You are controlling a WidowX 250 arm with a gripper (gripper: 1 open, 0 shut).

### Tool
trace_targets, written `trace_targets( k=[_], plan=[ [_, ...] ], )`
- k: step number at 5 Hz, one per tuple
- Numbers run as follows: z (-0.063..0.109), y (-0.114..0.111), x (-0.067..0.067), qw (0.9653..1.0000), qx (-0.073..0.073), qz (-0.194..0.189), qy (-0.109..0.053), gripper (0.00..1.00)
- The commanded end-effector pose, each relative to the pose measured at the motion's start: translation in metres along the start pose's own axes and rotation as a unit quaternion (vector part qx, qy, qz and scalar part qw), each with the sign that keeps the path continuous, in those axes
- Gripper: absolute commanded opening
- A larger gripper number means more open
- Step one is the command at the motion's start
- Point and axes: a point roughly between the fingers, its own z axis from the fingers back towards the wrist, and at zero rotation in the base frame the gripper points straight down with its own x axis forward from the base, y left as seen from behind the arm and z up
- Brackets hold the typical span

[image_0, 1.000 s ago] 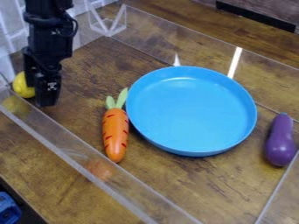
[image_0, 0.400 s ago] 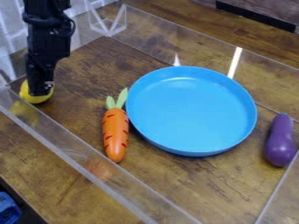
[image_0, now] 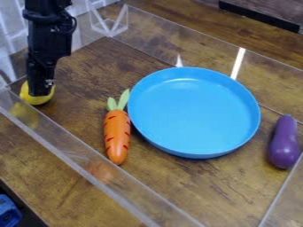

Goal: Put the lemon on the blue tray

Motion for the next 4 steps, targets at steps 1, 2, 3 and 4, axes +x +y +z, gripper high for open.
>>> trace_targets(
  k=[1, 2, 3, 4],
  plan=[
    [0.0187, 0.0047, 0.0049, 0.9997, 0.017, -0.001, -0.018, 0.0],
    [0.0196, 0.0046, 0.0057, 0.9998, 0.014, -0.005, -0.016, 0.0],
    [0.0192, 0.0054, 0.0065, 0.9998, 0.012, -0.009, -0.014, 0.0],
    [0.0177, 0.0068, 0.0076, 0.9998, 0.01, -0.013, -0.014, 1.0]
  ],
)
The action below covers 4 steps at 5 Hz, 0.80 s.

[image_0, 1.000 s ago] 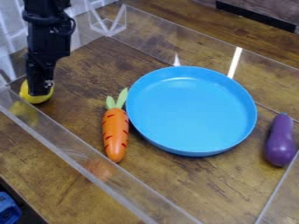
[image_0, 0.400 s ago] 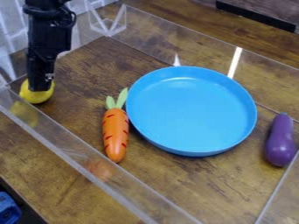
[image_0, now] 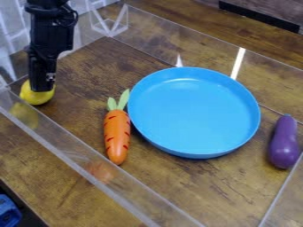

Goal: Put the lemon on the blue tray

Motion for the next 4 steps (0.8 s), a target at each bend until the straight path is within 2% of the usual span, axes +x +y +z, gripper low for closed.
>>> trace_targets(
  k=[1, 2, 3, 4],
  plan=[
    [0.0114, 0.0071, 0.0042, 0.9997, 0.017, -0.004, -0.014, 1.0],
    [0.0083, 0.0108, 0.0043, 0.9998, 0.015, -0.006, -0.012, 1.0],
    [0.0071, 0.0158, 0.0045, 0.9996, 0.019, -0.015, -0.01, 0.0],
    [0.0103, 0.0158, 0.0075, 0.9994, 0.022, -0.024, -0.006, 0.0]
  ],
)
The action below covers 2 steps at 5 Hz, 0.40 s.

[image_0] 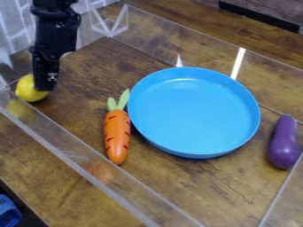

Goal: Put the lemon on the blue tray

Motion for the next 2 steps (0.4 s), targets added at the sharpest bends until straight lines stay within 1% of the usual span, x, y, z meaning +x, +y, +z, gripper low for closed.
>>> trace_targets(
  k=[1, 2],
  plan=[
    [0.0224, 0.002, 0.0069, 0.9997, 0.021, -0.007, -0.008, 0.0],
    [0.02, 0.0044, 0.0075, 0.9997, 0.019, -0.012, -0.007, 1.0]
  ],
)
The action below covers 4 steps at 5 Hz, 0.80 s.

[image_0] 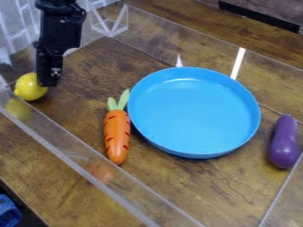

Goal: Put the lemon on the blue tray

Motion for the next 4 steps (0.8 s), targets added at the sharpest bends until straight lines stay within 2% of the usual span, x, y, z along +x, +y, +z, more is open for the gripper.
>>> trace_targets(
  k=[1, 2, 3, 4],
  plan=[
    [0.021, 0.001, 0.006, 0.9998, 0.016, -0.003, -0.012, 0.0],
    [0.027, -0.002, 0.01, 0.9998, 0.013, -0.007, -0.008, 0.0],
    [0.037, -0.009, 0.021, 0.9997, 0.012, -0.019, -0.01, 0.0],
    [0.037, -0.004, 0.006, 0.9997, 0.005, 0.005, -0.024, 1.0]
  ],
)
